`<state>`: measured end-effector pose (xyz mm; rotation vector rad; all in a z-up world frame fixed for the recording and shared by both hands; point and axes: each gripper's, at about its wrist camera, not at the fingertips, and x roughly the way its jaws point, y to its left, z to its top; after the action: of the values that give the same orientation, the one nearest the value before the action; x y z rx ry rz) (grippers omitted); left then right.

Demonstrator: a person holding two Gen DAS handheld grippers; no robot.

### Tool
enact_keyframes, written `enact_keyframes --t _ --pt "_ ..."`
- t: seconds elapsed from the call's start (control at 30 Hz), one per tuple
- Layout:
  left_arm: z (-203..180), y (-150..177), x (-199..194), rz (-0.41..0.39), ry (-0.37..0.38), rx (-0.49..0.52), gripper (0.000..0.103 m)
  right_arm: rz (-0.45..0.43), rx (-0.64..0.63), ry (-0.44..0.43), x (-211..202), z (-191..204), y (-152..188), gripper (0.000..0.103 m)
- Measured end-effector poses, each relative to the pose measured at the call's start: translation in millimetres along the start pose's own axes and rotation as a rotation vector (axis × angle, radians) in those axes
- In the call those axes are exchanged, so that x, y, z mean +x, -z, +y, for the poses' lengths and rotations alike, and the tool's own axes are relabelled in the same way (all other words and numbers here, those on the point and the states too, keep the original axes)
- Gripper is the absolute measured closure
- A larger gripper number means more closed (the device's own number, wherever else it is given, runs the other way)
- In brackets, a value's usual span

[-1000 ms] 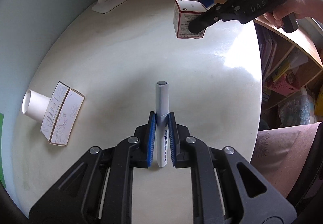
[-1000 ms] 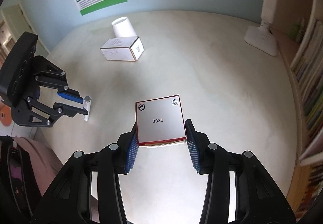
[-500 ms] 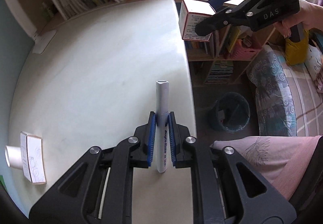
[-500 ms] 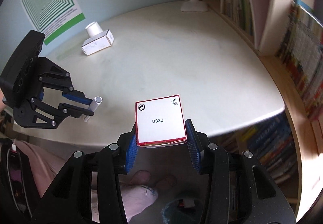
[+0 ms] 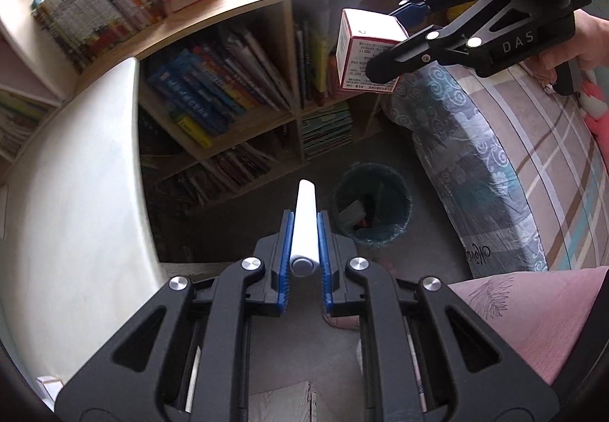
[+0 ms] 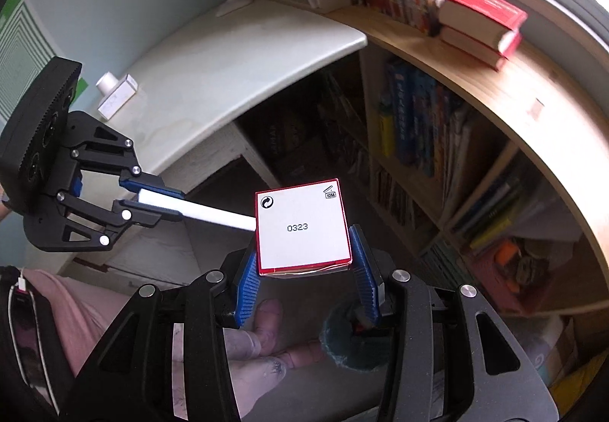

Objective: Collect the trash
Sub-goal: 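Carry the white marker and small red-edged box over the trash bin, then open both tools to drop the marker and small box into the bin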

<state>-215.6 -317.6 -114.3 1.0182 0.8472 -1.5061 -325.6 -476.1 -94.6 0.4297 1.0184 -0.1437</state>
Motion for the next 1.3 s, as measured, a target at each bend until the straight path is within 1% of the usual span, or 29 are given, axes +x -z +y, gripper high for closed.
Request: enact_keyframes --t 0.13,0.3,0.5,0.73,0.9,1.03,1.23,1.3 --pt "-34 -21 16 0.012 0.044 0.073 0.092 -0.006 0.077 0.03 -18 -20 38 0.058" --pt "-66 -35 32 0.038 0.087 0.15 0.092 -0.018 0.169 0.053 -32 -37 76 0.058" --pt "-93 -46 53 0.072 0.121 0.2 0.092 -0.019 0.26 0.061 -38 -53 117 0.058" --pt "-116 -56 81 0.105 0.148 0.245 0.092 -0.015 0.35 0.065 -33 -68 153 0.058" --pt "-124 -57 110 0.156 0.169 0.252 0.092 -0.004 0.426 0.071 -17 -78 178 0.058" --pt "-129 -57 136 0.195 0.182 0.251 0.092 0.008 0.494 0.062 4 -87 196 0.058" --pt "-128 -52 183 0.249 0.213 0.205 0.092 0.036 0.599 0.039 51 -103 226 0.058" --pt "-129 -49 199 0.264 0.212 0.198 0.092 0.042 0.631 0.028 67 -109 236 0.058"
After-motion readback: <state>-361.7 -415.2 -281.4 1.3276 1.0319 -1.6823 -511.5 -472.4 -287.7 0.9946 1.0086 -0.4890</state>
